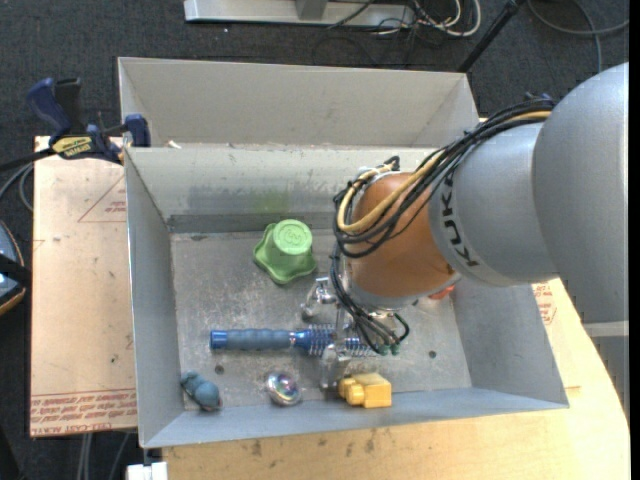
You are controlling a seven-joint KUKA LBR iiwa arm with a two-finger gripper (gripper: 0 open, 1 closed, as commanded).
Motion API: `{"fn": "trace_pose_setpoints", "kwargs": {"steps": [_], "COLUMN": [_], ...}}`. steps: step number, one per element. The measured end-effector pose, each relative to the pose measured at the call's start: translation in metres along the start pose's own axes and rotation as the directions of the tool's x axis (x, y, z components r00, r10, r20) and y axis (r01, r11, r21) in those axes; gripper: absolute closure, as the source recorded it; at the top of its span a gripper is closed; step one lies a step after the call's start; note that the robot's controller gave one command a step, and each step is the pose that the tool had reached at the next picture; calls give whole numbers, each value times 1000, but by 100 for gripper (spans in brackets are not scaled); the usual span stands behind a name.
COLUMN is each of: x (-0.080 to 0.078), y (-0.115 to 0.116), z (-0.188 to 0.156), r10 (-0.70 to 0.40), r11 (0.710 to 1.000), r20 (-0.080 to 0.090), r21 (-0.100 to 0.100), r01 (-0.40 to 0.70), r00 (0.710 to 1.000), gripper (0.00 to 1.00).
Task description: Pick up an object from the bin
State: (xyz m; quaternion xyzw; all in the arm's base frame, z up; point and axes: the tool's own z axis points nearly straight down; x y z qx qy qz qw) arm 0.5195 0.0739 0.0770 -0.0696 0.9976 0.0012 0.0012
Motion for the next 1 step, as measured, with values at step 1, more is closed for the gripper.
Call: {"fn": "trace_pose_setpoints", "kwargs": {"steps": [1], "x": [-4], "y": [0], "z": [-3], "r10": [2], "r11": [1000], "r20": [12], "r21": [0], "r01": [-2], "r00": [1000], "gripper": [100]}}
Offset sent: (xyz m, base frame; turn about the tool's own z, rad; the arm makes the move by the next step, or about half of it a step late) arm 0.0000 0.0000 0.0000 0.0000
